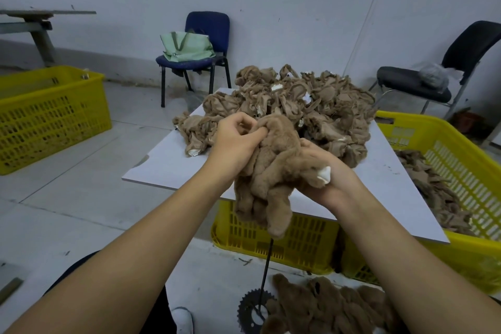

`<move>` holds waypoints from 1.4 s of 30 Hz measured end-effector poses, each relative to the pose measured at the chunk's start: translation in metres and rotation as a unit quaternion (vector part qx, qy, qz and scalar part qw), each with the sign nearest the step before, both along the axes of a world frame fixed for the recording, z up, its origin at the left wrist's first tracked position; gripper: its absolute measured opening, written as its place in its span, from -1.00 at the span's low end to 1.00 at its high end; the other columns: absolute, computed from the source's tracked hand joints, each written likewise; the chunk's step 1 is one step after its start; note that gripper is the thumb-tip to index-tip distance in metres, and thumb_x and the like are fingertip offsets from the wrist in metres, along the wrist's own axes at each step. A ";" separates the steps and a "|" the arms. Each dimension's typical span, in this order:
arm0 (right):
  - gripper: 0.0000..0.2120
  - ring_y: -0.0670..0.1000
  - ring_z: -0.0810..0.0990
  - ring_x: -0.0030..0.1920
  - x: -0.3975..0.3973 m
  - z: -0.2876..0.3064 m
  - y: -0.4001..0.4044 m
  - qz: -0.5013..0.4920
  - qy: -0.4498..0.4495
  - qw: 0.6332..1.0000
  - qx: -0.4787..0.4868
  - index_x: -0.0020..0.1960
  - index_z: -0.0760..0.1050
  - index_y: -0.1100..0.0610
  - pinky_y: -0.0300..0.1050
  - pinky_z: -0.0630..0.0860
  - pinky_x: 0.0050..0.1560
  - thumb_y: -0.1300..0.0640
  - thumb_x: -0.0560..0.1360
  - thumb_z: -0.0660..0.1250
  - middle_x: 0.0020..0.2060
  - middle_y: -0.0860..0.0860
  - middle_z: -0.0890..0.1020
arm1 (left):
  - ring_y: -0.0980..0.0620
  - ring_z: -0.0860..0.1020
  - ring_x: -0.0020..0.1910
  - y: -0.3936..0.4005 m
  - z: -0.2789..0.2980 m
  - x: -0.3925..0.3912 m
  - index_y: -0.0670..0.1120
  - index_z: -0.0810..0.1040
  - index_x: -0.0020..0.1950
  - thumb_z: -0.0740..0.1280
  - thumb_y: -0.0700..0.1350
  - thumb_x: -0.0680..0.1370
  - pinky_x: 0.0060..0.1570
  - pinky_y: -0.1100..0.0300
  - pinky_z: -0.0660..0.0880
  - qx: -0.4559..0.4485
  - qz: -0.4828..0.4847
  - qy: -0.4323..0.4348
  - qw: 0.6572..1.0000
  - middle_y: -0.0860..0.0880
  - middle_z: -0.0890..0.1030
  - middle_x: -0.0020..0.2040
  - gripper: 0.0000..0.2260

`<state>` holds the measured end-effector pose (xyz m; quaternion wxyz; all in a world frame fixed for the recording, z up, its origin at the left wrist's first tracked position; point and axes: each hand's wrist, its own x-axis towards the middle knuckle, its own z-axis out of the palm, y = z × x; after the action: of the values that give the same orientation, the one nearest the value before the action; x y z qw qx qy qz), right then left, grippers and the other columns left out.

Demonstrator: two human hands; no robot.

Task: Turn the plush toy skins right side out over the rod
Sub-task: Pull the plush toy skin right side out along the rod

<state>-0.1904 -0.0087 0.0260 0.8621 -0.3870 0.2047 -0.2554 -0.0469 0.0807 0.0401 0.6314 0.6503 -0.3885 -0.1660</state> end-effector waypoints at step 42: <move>-0.63 0.21 0.67 0.16 0.000 -0.014 -0.025 0.028 0.041 0.997 0.050 0.28 0.56 0.27 0.12 0.64 0.05 0.06 0.65 0.18 0.17 0.25 0.65 | 0.12 0.62 0.11 -0.025 -0.019 -0.011 0.00 0.57 0.21 0.43 -0.03 0.57 0.15 0.04 0.61 0.062 -0.134 -0.028 0.989 0.02 0.65 0.12 -0.77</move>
<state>-0.1901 -0.0341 0.0117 0.8781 -0.3590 0.2417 -0.2041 -0.0577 0.0561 0.0208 0.5507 0.6349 -0.4784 -0.2546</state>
